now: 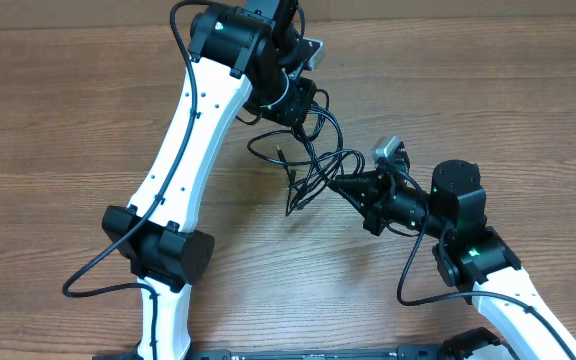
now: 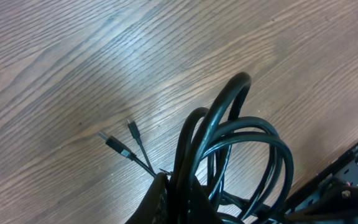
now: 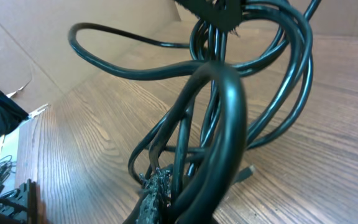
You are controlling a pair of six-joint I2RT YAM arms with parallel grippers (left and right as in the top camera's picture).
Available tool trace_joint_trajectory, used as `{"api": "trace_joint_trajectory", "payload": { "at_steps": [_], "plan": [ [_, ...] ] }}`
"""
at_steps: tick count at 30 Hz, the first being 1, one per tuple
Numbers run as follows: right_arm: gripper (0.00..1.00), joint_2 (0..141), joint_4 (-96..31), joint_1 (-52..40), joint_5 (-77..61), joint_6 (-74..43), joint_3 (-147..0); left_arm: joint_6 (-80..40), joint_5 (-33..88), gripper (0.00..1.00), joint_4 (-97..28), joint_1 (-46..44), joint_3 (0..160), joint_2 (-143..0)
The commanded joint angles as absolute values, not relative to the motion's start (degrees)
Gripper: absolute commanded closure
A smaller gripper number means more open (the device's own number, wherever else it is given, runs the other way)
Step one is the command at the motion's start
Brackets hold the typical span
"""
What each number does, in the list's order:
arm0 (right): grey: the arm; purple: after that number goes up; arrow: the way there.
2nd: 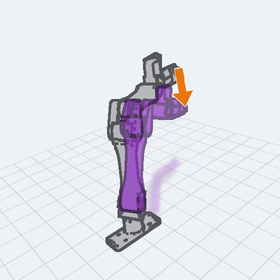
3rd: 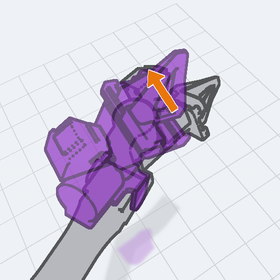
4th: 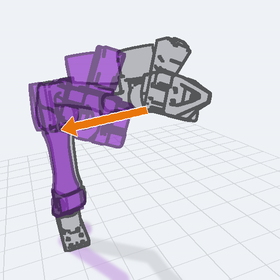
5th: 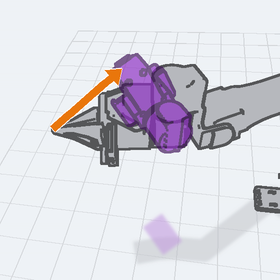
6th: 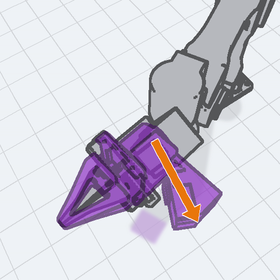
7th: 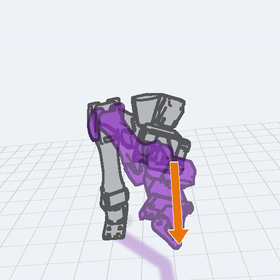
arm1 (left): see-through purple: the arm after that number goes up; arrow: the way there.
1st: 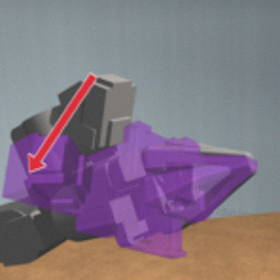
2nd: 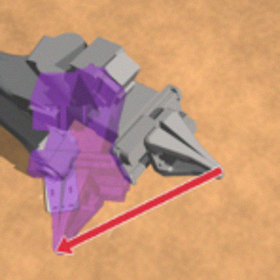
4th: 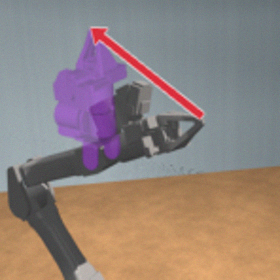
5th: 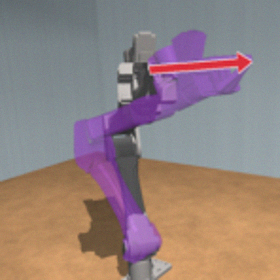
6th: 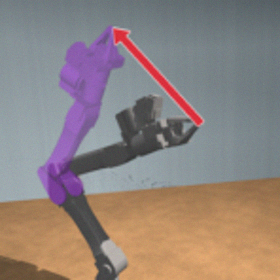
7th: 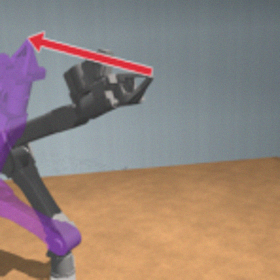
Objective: Untangle cables
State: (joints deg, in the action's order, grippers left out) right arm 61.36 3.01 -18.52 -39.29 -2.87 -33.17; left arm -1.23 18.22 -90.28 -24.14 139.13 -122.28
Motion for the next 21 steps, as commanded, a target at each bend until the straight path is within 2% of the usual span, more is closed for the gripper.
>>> {"api": "trace_joint_trajectory", "payload": {
  "at_steps": [1,21],
  "plan": [
    [0.96,60.99,0.89,-18.94,-43.64,-2.52,-34.26,-4.12,11.6,0.96,-88.82,-21.32,139.96,-121.82],
    [0.96,60.99,-13.54,-18.94,-43.62,-2.52,-34.26,-7.57,10.98,0.96,-89.52,-10.68,139.98,-121.82]
  ]
}}
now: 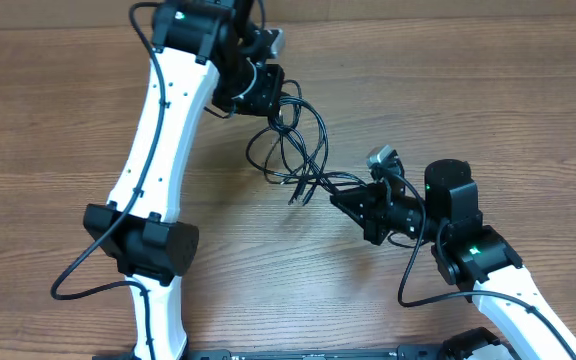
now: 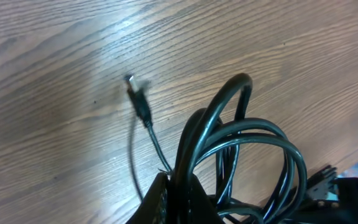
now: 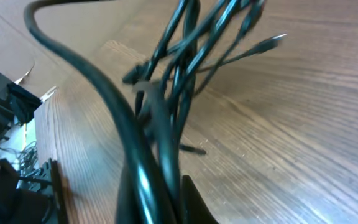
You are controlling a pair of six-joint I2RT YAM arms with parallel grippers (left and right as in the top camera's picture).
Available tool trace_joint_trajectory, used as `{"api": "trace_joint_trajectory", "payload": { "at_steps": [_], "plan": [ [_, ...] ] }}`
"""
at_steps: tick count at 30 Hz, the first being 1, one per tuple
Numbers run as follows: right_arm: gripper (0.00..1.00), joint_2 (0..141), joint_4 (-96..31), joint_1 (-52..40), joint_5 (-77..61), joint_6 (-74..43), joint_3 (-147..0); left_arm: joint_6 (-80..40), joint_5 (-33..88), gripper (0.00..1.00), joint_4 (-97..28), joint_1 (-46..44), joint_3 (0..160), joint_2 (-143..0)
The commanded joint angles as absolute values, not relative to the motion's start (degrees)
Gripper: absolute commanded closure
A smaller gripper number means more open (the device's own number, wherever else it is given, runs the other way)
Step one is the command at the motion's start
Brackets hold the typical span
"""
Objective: Untangle cables
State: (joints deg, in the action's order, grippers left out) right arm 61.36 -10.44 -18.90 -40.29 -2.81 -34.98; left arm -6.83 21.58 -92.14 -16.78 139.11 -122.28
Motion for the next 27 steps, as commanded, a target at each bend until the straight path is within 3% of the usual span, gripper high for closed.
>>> {"api": "trace_joint_trajectory", "payload": {
  "at_steps": [1,13,16,19,22,27],
  "plan": [
    [0.96,60.99,-13.98,-18.94,-43.62,-2.5,-34.26,-7.94,11.0,0.96,-89.56,-10.26,139.96,-121.82],
    [0.96,60.99,-17.08,-18.94,-43.59,-2.5,-34.26,-10.33,12.1,0.96,-89.89,-7.18,139.98,-121.82],
    [0.75,60.99,-17.02,-18.94,-43.59,-2.52,-34.26,-9.28,12.29,0.96,-90.41,-7.4,139.98,-121.82],
    [0.36,60.99,-16.6,-18.94,-43.59,-2.52,-34.26,-4.12,15.38,0.96,-90.96,-7.92,139.96,-121.82],
    [0.2,60.99,-15.49,-18.94,-43.62,-2.52,-34.26,0.8,17.87,0.96,-91.98,-8.38,139.98,-121.82],
    [0.07,60.99,-11.66,-18.94,-43.64,-2.55,-34.26,7.53,18.02,0.96,-94.54,-9.69,139.96,-121.82]
  ]
}}
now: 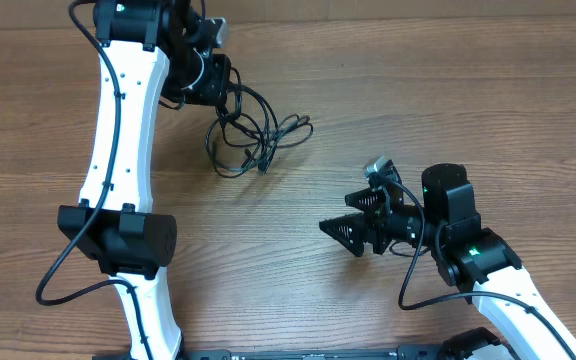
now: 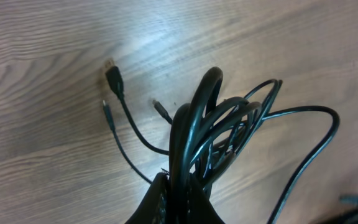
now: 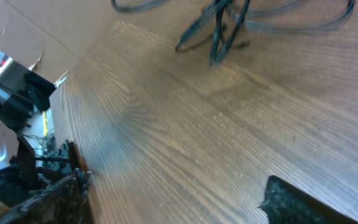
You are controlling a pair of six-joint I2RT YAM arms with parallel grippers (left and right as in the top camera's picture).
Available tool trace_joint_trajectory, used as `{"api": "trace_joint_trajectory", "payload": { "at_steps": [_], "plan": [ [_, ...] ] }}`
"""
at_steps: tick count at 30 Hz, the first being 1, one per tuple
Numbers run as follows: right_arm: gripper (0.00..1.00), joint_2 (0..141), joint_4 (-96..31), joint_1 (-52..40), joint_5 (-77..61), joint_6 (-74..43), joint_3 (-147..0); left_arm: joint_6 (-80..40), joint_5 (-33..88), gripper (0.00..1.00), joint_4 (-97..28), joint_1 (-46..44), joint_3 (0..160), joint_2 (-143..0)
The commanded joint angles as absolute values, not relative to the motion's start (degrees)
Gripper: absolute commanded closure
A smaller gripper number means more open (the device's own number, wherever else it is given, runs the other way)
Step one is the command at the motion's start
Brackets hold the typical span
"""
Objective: Untangle cables
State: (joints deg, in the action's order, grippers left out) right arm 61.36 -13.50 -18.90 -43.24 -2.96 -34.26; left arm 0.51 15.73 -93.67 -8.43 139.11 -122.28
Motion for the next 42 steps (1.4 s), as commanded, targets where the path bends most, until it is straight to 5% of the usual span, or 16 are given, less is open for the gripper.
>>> {"api": "trace_joint_trajectory", "payload": {
  "at_steps": [1,15,23,36,42],
  "plan": [
    [0.07,60.99,-11.0,-18.94,-43.64,-2.55,-34.26,8.25,18.04,0.96,-94.76,-9.93,139.98,-121.82],
    [0.05,60.99,1.15,-18.94,-42.89,-2.5,-34.26,14.35,18.09,0.96,-95.83,-14.2,139.96,-121.82],
    [0.0,60.99,4.27,-18.94,-30.06,-2.5,-34.26,20.56,18.22,0.96,-96.71,-18.72,139.98,-121.82],
    [0.0,70.15,4.03,-19.05,-27.53,-2.55,-34.26,27.22,35.92,0.96,-93.8,-21.91,139.98,-121.82],
    [0.11,75.33,1.54,-19.05,-37.43,-2.55,-34.24,24.29,38.61,0.96,-90.96,-21.61,139.98,-121.82]
  ]
}}
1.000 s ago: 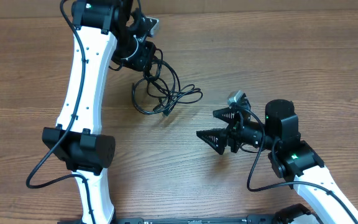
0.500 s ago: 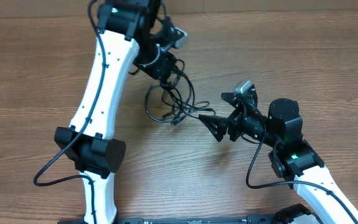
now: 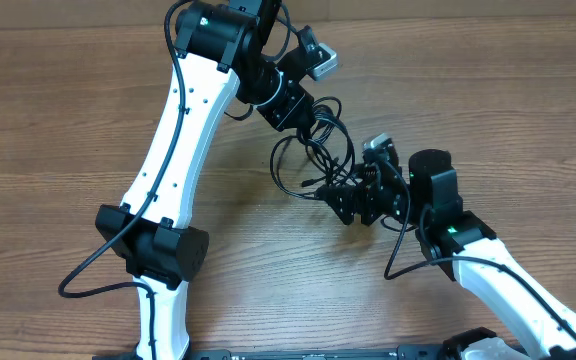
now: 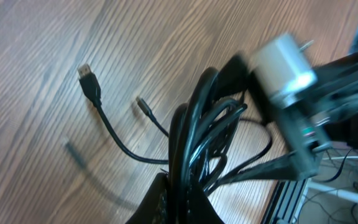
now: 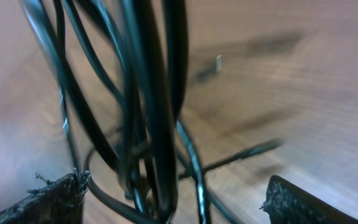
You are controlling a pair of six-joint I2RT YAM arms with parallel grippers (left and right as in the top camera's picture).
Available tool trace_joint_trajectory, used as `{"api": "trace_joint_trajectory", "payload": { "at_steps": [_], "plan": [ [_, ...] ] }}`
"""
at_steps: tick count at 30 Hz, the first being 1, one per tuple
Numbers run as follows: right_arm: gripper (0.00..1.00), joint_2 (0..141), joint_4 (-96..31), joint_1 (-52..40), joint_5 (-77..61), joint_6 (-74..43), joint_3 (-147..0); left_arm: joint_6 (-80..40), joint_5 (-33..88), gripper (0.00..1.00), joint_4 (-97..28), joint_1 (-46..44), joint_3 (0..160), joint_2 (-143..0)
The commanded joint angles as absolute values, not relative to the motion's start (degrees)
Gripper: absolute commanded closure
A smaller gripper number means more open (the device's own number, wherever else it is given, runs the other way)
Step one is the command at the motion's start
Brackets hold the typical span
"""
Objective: Untangle cables
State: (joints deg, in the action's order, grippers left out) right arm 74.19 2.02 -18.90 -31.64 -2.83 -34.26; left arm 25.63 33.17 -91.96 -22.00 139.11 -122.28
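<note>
A bundle of tangled black cables (image 3: 315,150) hangs over the middle of the table from my left gripper (image 3: 301,103), which is shut on its top. In the left wrist view the left gripper (image 4: 180,186) pinches the thick loops (image 4: 194,124), and a thin lead ends in a USB plug (image 4: 91,79) on the wood. My right gripper (image 3: 341,202) is at the bundle's lower right and open. In the right wrist view several strands (image 5: 148,106) run down between the wide-apart fingers of my right gripper (image 5: 174,182), blurred.
The wooden table (image 3: 68,150) bears nothing else. My left arm's white links (image 3: 183,140) slant across the left half. My right arm (image 3: 488,280) comes in from the lower right. A black rail (image 4: 284,199) shows at the table's edge.
My left gripper has moved from the far left to the middle with the bundle in it. My right gripper, then open and apart from the cables, now has strands between its open fingers.
Both grippers were shut on the bundle in the middle. Then the left one held it further left, with the right still on it. Then the right was open and the left held the bundle alone at the far left. Now both meet at the middle.
</note>
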Motion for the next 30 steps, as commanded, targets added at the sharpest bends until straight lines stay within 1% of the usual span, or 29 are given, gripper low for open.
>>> {"api": "trace_joint_trajectory", "payload": {
  "at_steps": [1,5,9,10,13,15,17,22,27,30],
  "plan": [
    [0.11,75.59,0.6,-19.07,-37.87,-2.55,-34.24,23.05,38.81,0.96,-90.24,-21.5,140.0,-121.8],
    [0.11,75.68,-3.03,-19.11,-37.82,-2.5,-34.22,20.73,44.91,0.96,-87.92,-20.27,140.11,-121.8],
    [0.12,75.68,-4.51,-19.11,-37.85,-2.5,-34.2,20.51,58.3,0.96,-85.19,-17.28,140.11,-121.8],
    [0.12,75.68,-5.06,-19.11,-37.85,-2.5,-34.2,20.51,64.79,0.96,-84.2,-15.51,140.11,-121.8],
    [0.12,75.68,-5.39,-19.11,-37.85,-2.5,-34.2,20.58,77.58,0.96,-83.24,-11.64,140.11,-121.8],
    [0.12,75.68,-5.26,-19.11,-37.85,-2.5,-34.2,20.56,83.2,0.96,-83.29,-9.3,140.11,-121.8],
    [0.12,75.68,-5.19,-19.11,-37.85,-2.5,-34.2,20.58,86.26,0.96,-83.57,-7.25,140.11,-121.8],
    [0.12,75.66,-4.58,-19.11,-37.82,-2.5,-34.2,21.34,85.38,0.96,-86.89,-3.77,140.09,-121.8],
    [0.12,75.48,-1.54,-19.11,-37.8,-2.52,-34.22,21.45,78.96,0.96,-88.86,-2.72,140.09,-121.8],
    [0.11,74.54,2.68,-18.98,-37.65,-2.55,-34.22,21.47,76.16,0.96,-89.38,-2.68,140.09,-121.8]
  ]
}}
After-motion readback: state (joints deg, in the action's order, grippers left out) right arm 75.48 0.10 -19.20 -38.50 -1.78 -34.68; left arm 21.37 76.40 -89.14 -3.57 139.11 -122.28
